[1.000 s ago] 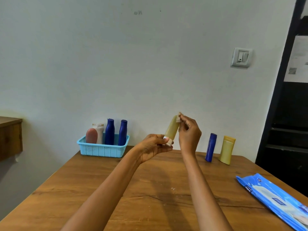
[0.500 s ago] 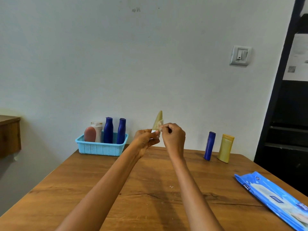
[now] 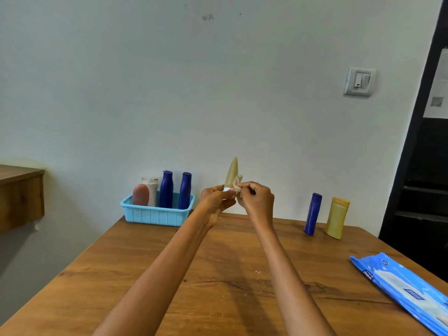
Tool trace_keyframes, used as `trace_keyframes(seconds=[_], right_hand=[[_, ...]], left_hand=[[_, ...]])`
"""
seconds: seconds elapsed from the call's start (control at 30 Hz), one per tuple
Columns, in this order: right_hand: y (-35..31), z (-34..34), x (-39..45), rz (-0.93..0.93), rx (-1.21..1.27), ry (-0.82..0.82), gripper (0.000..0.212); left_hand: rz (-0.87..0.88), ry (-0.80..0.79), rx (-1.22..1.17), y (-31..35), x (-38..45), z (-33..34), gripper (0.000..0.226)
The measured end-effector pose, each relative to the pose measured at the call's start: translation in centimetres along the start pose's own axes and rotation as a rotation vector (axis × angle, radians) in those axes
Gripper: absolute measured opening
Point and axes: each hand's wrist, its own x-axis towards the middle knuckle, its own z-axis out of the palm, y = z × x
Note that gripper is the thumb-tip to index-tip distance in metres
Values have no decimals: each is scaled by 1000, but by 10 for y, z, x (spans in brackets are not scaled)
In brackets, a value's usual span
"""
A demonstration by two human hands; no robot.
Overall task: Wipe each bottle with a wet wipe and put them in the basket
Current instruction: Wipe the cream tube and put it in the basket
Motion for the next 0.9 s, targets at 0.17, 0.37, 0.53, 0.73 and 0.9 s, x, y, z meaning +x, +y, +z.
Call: trace_keyframes(seconds=[0.17, 0.37, 0.53, 0.73, 0.9], right_hand=[[0, -6, 5, 180, 199, 52, 26], [1, -13, 7, 77, 164, 85, 35], [0, -1, -3, -91, 44, 68, 27], [3, 6, -8, 62, 35, -9, 17], [15, 2, -1, 273, 245, -24, 39]], left_hand=[[59, -13, 167, -2, -1, -1, 43], [116, 29, 339, -6, -7, 12, 50], [147, 107, 258, -7, -5, 9, 49], [158, 211, 179, -8, -1, -2, 48], [130, 202, 212, -5, 3, -9, 48]])
